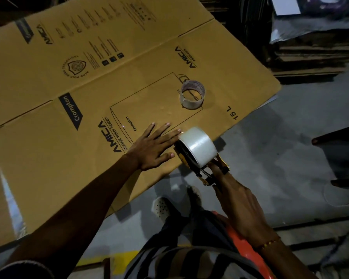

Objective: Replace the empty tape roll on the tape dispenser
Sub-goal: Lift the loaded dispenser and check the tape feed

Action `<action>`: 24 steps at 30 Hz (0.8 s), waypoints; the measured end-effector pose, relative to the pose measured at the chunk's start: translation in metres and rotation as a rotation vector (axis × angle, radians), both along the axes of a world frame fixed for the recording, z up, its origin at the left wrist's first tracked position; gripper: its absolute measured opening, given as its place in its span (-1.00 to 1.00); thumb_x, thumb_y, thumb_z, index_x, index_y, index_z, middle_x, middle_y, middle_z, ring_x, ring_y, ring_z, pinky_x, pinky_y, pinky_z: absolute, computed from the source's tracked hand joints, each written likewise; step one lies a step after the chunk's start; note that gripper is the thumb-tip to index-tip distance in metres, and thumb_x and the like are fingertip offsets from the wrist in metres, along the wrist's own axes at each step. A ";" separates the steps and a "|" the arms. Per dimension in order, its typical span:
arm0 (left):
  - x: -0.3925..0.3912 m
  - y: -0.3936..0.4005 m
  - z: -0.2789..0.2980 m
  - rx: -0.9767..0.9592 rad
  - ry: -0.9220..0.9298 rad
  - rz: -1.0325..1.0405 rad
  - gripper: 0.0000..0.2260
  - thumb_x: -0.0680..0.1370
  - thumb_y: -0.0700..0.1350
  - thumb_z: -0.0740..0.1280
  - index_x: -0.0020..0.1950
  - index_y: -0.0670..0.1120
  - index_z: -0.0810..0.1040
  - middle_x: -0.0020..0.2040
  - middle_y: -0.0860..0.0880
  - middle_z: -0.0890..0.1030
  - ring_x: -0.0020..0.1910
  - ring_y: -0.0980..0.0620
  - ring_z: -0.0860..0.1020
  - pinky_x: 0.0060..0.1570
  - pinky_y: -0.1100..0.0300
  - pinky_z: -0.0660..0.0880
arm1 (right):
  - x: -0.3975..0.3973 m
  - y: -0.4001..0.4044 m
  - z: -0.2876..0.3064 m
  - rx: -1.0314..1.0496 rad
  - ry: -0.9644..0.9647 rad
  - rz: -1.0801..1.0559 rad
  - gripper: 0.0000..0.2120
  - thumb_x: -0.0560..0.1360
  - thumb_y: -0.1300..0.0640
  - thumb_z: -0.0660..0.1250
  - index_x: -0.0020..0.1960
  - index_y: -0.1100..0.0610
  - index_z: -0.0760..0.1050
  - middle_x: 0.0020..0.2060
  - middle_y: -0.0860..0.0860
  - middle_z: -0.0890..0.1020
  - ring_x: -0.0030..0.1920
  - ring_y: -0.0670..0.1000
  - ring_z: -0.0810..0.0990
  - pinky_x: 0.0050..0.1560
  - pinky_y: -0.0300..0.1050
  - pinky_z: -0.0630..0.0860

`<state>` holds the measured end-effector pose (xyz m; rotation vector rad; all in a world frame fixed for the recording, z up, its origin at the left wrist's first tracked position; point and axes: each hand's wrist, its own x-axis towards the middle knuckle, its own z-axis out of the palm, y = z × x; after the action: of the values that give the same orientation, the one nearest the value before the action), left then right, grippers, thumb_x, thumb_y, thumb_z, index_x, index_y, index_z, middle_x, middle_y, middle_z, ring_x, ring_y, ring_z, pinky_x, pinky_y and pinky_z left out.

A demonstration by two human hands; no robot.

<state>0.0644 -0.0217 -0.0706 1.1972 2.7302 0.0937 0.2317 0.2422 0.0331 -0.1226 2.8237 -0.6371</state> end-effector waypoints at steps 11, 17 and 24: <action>0.015 0.013 -0.006 0.042 -0.040 0.156 -0.41 0.65 0.28 -0.06 0.63 0.10 -0.07 0.64 0.13 -0.07 0.61 0.00 -0.21 0.54 -0.20 -0.18 | 0.007 0.016 0.004 0.005 -0.070 -0.007 -0.28 0.62 0.12 0.21 0.58 -0.27 -0.14 0.22 -0.01 0.56 -0.16 0.11 0.61 -0.18 0.13 0.58; 0.019 0.051 0.000 0.097 -0.061 0.362 -0.46 0.65 0.24 -0.04 0.58 0.04 0.20 0.64 0.01 0.08 0.62 -0.07 -0.04 0.54 -0.23 -0.10 | 0.012 0.020 -0.023 0.029 -0.033 0.012 -0.35 0.56 0.22 0.25 0.55 -0.10 0.10 0.02 0.08 0.62 -0.31 0.14 0.54 -0.35 0.08 0.49; 0.019 0.059 -0.011 0.028 -0.010 0.380 -0.46 0.67 0.22 -0.08 0.63 0.09 0.00 0.65 -0.01 -0.03 0.62 -0.09 -0.10 0.52 -0.26 -0.07 | 0.019 0.033 -0.080 -0.276 -0.130 -0.198 -0.54 0.61 0.05 0.27 0.48 -0.06 0.27 0.13 0.00 0.67 0.04 0.06 0.67 -0.12 -0.01 0.54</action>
<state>0.0835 0.0368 -0.0815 0.6658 2.9190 0.1824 0.2511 0.2757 -0.0470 0.1470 2.6285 -1.0372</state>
